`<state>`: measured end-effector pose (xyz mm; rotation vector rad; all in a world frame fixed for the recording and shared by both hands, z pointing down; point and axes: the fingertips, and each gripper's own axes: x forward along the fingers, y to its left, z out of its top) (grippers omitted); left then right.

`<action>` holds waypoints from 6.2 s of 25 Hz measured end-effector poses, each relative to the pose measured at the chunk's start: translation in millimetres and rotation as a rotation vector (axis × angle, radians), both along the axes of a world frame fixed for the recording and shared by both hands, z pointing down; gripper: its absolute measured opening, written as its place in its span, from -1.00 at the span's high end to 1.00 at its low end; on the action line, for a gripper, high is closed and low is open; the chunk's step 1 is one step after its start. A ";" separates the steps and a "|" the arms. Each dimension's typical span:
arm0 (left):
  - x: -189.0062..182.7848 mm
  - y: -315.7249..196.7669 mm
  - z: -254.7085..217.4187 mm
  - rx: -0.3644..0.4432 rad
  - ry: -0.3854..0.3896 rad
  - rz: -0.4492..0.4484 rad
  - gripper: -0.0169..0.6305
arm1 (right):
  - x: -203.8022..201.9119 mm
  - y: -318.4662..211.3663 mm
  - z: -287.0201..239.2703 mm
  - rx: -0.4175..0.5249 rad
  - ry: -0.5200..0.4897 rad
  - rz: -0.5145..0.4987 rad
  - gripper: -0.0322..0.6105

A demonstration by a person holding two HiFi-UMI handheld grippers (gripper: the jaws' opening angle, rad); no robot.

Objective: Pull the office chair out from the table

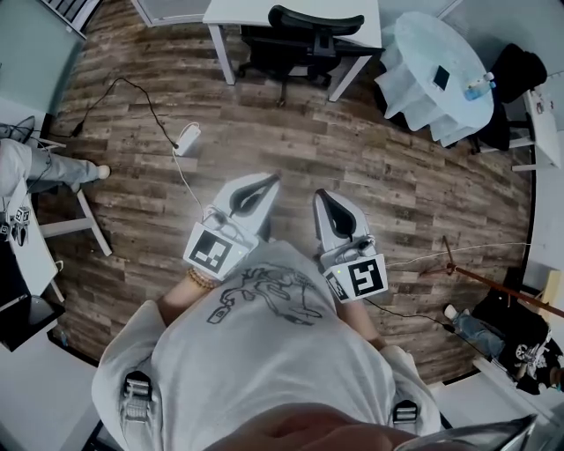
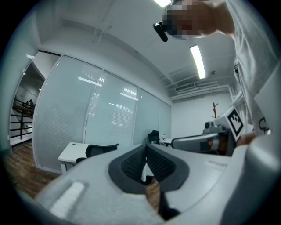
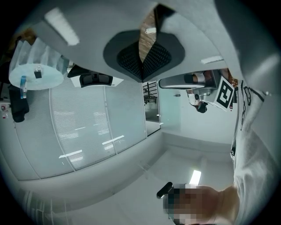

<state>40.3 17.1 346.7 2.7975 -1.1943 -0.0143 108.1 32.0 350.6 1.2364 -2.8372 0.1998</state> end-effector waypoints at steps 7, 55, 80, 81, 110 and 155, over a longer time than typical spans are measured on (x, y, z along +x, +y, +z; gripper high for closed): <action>-21.2 -83.0 3.1 0.003 -0.026 0.014 0.94 | -21.7 -80.1 3.0 0.015 0.068 -0.001 0.88; -32.4 -555.9 262.6 -0.030 -0.960 0.349 0.35 | 54.1 -591.2 255.4 -0.012 1.077 -0.236 0.42; -46.3 -532.2 293.3 -0.027 -1.149 0.347 0.65 | 46.3 -567.8 295.3 0.008 1.232 -0.342 0.59; -48.1 -528.0 293.8 -0.032 -1.154 0.352 0.66 | 44.8 -563.4 295.2 0.002 1.228 -0.339 0.58; -85.9 -414.9 294.5 -0.079 -1.209 0.357 0.66 | 8.1 -444.1 292.5 -0.104 1.184 -0.307 0.58; -92.9 -72.9 293.9 -0.181 -1.284 0.352 0.64 | 2.1 -85.3 287.6 -0.120 1.146 -0.327 0.59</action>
